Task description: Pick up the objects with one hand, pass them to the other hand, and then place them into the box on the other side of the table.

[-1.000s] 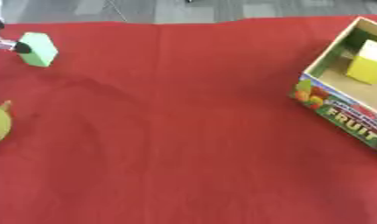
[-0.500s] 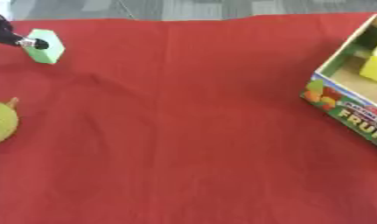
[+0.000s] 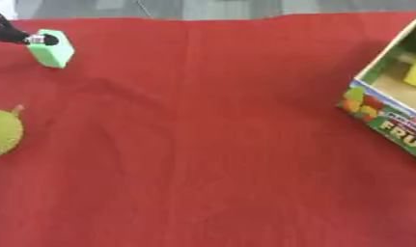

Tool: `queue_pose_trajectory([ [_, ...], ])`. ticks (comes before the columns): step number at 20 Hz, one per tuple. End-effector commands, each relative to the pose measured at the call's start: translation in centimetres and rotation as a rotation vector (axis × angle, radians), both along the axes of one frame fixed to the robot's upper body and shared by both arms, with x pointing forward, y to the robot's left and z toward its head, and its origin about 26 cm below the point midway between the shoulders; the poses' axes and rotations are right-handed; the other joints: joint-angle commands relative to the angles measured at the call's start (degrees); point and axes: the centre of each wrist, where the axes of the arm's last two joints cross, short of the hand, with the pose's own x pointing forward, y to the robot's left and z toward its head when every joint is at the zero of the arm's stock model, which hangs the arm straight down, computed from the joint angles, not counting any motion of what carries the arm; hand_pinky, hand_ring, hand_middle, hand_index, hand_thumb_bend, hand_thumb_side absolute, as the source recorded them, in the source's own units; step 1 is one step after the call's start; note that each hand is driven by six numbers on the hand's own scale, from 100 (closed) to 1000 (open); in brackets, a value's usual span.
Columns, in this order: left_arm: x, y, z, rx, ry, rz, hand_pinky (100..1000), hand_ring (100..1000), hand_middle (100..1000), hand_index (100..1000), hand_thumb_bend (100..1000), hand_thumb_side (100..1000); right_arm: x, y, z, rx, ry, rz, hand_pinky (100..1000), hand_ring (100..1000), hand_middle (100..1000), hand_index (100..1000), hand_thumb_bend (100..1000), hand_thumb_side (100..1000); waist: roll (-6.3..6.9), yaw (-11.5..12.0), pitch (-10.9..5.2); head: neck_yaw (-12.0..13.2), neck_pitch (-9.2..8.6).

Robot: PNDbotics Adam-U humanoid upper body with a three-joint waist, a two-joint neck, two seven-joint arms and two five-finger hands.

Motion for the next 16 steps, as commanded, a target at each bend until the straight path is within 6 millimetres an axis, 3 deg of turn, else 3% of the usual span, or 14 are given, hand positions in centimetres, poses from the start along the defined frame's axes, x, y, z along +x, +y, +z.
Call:
queue_pose_trajectory([
  [1,-0.39,0.65,1.86,-0.032,-0.038,0.026,855,811,738,828,950,701,-0.35,-0.16,1.18,-0.032,-0.031,-0.009,822,882,815,888,199,380,0.06,-0.2,-0.94,0.5,-1.27],
  [13,-0.13,0.75,1.33,-0.033,-0.075,0.135,856,813,745,836,923,690,-0.21,-0.41,1.37,-0.041,-0.043,-0.009,822,881,813,886,182,393,0.56,-1.8,0.34,1.2,-2.94],
  [16,-0.02,0.41,1.45,-0.001,-0.093,0.146,851,811,739,829,845,705,-0.13,-0.52,1.18,-0.042,-0.037,-0.015,822,881,812,886,179,400,0.63,-1.8,0.54,1.3,-2.7],
])
